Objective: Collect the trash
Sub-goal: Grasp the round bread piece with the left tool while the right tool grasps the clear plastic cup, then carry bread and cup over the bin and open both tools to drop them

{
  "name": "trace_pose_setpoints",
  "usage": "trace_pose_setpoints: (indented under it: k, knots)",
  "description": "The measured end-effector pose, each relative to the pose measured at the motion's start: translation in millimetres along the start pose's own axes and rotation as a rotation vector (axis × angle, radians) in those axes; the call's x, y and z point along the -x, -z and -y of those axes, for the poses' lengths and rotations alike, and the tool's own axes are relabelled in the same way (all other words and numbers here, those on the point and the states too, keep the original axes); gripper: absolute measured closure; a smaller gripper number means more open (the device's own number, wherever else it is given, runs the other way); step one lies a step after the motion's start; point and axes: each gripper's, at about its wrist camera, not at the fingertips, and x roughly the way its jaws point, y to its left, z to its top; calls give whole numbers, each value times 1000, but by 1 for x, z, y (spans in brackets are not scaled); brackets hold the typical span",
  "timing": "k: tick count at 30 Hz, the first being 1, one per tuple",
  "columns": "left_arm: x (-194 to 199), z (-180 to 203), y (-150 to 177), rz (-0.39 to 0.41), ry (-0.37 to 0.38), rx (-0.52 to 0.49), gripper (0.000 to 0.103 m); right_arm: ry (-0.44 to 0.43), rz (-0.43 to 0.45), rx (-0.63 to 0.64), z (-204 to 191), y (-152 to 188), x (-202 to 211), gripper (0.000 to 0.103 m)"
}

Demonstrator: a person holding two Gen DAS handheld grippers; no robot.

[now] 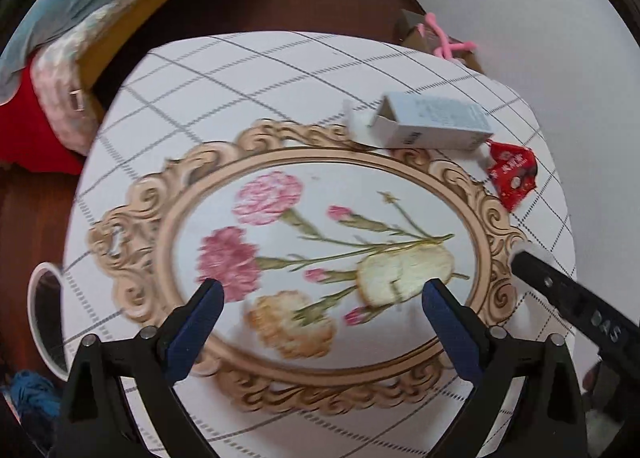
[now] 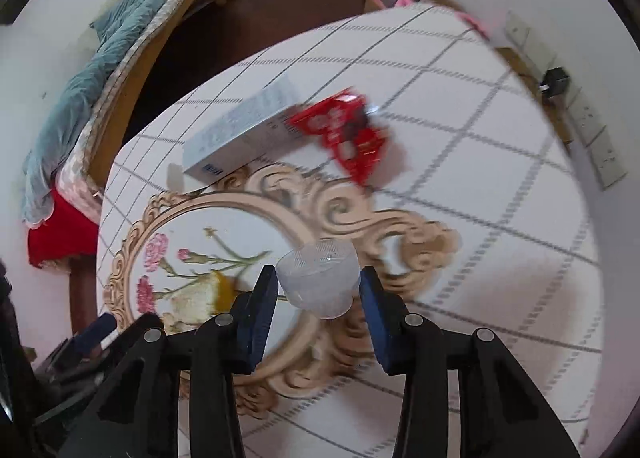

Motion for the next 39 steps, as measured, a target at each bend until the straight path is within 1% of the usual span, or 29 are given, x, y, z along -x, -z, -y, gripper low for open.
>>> trace_pose_setpoints:
  k: [2,3,5,6,7,9,10,11,13,17,21,27,28,33,36,39]
  knots:
    - [-9,7,-2,-20,10,-7,24,20,1,-4,11,2,4,59]
    - [-14,10,-3,-30,15,-11,28,29,0,-5,15,2,5,59]
    - [-19,18,-3,-39,13,-23,48,41,0,-4,22,3,6,59]
    - [-21,21,-3,-42,15,-30,53,45,-1,-6,25,3,6,59]
    - [-24,24,-3,-47,15,-39,65,50,-3,-8,27,4,5,59]
    - [-23,30,-1,-24,-4,-61,74,57,-7,-9,28,7,4,59]
    - [-23,33,-1,-19,10,-68,83,59,-8,-9,28,8,3,59]
    - [-23,35,-1,-13,8,-69,88,61,-9,-8,28,9,3,59]
    - [-19,39,0,10,-13,-88,96,65,-7,-3,26,12,3,59]
    - [-3,38,1,56,-31,-104,98,63,-3,9,22,18,8,59]
    - [22,30,3,107,-37,-101,98,45,11,30,13,23,20,59]
    - [73,2,7,195,-44,-79,98,-6,46,72,-10,29,49,59]
    - [87,-4,8,219,-45,-70,98,-17,52,79,-14,30,54,59]
    - [141,-41,10,298,-53,-28,98,-80,89,134,-54,34,87,59]
    - [179,-74,15,351,-78,8,98,-128,107,182,-87,37,104,59]
    - [210,-112,20,391,-113,48,98,-182,112,239,-130,44,116,59]
